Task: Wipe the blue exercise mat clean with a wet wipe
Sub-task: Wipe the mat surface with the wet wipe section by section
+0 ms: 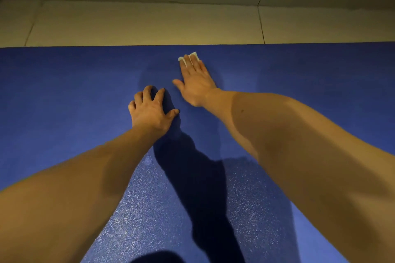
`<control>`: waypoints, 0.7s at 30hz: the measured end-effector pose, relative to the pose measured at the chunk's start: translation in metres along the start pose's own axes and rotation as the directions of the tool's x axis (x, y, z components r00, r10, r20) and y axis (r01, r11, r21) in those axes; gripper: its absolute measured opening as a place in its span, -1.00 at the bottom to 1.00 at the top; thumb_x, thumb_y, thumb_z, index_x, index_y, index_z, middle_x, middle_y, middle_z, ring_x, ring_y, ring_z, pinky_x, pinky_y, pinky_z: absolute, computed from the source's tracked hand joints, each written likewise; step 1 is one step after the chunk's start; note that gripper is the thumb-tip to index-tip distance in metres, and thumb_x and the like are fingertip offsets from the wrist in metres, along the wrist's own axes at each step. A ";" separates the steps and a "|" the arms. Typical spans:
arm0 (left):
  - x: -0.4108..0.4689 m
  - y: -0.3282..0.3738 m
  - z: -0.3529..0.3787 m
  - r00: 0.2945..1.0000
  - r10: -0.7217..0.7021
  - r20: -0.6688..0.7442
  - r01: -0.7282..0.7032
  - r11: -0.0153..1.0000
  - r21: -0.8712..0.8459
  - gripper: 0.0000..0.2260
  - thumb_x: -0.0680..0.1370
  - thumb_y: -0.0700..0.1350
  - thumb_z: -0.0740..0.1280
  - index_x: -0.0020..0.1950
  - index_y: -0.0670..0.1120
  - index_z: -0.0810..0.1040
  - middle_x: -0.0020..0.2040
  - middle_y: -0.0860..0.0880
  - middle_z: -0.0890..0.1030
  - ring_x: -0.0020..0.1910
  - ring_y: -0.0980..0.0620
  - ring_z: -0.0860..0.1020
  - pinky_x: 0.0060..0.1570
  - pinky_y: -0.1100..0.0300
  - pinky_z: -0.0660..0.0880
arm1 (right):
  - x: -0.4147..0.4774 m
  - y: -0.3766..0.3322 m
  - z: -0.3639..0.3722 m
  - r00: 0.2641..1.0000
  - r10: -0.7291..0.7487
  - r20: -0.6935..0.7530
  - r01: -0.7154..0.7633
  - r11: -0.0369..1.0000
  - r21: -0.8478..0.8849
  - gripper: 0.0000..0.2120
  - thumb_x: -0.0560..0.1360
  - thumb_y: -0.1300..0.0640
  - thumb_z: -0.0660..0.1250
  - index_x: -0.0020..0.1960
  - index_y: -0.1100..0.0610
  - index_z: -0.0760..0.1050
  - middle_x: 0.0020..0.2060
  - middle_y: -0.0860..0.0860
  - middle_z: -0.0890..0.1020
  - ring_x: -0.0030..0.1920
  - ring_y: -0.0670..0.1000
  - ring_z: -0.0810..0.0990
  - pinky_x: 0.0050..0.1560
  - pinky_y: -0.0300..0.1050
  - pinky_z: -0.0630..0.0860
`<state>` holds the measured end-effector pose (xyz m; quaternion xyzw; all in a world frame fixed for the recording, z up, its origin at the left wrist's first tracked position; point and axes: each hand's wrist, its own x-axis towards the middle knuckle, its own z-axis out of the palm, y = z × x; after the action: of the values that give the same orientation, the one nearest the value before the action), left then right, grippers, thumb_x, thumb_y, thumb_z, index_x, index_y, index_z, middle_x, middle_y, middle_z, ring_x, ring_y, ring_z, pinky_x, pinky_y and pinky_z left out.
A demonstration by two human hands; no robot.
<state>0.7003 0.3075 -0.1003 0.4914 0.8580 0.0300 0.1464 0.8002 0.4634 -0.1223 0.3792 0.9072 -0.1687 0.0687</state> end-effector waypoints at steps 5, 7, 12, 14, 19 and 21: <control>0.000 0.002 -0.002 0.997 -0.035 0.069 0.031 0.998 0.053 -0.30 0.56 0.35 0.22 0.61 0.12 0.12 0.60 -0.05 0.06 0.54 -0.18 0.05 0.50 -0.15 0.06 | 0.009 0.059 -0.017 0.991 0.129 -0.046 -0.128 0.991 0.025 -0.27 0.69 -0.22 -0.01 0.67 0.15 -0.19 0.66 0.10 -0.11 0.64 0.10 -0.21 0.63 0.05 -0.21; 0.000 0.002 -0.003 0.996 -0.037 0.080 0.032 0.998 0.056 -0.30 0.56 0.36 0.21 0.61 0.12 0.10 0.61 -0.05 0.05 0.55 -0.18 0.04 0.50 -0.15 0.05 | 0.007 0.086 -0.024 0.953 0.298 -0.060 -0.299 0.954 -0.006 -0.25 0.68 -0.26 -0.06 0.66 0.18 -0.20 0.65 0.13 -0.13 0.64 0.13 -0.21 0.62 0.07 -0.23; -0.002 0.005 -0.003 0.994 -0.051 0.092 0.045 0.997 0.061 -0.29 0.56 0.35 0.21 0.62 0.13 0.07 0.62 -0.04 0.02 0.56 -0.17 0.01 0.51 -0.15 0.04 | 0.006 0.095 -0.031 0.844 0.535 -0.029 -0.535 0.845 0.010 -0.17 0.66 -0.32 -0.15 0.63 0.25 -0.29 0.64 0.19 -0.21 0.62 0.20 -0.29 0.61 0.13 -0.27; -0.002 0.006 -0.003 0.994 -0.051 0.095 0.045 0.997 0.065 -0.30 0.57 0.35 0.20 0.62 0.12 0.07 0.62 -0.04 0.02 0.56 -0.17 0.01 0.51 -0.14 0.04 | 0.009 0.070 -0.025 0.883 0.466 -0.057 -0.463 0.884 0.067 -0.18 0.66 -0.31 -0.09 0.65 0.25 -0.21 0.64 0.21 -0.13 0.62 0.22 -0.26 0.62 0.13 -0.23; -0.001 0.010 -0.007 0.992 -0.068 0.107 0.058 0.994 0.092 -0.30 0.57 0.34 0.22 0.62 0.12 0.08 0.61 -0.04 0.03 0.55 -0.18 0.03 0.50 -0.15 0.05 | -0.003 0.030 -0.005 0.988 0.149 -0.029 -0.149 0.989 0.024 -0.23 0.69 -0.27 -0.08 0.65 0.21 -0.23 0.65 0.12 -0.17 0.63 0.14 -0.30 0.62 0.08 -0.24; 0.000 0.010 -0.007 0.992 -0.067 0.105 0.055 0.992 0.114 -0.31 0.57 0.34 0.21 0.61 0.12 0.09 0.61 -0.04 0.04 0.54 -0.19 0.05 0.49 -0.15 0.08 | -0.008 0.045 -0.008 0.992 0.119 -0.038 -0.118 0.993 0.006 -0.26 0.70 -0.25 -0.10 0.66 0.19 -0.24 0.66 0.09 -0.16 0.63 0.09 -0.28 0.62 0.04 -0.26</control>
<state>0.7070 0.3136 -0.0915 0.4729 0.8639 -0.0488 0.1661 0.8376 0.4909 -0.1241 0.4357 0.8839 -0.1587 0.0604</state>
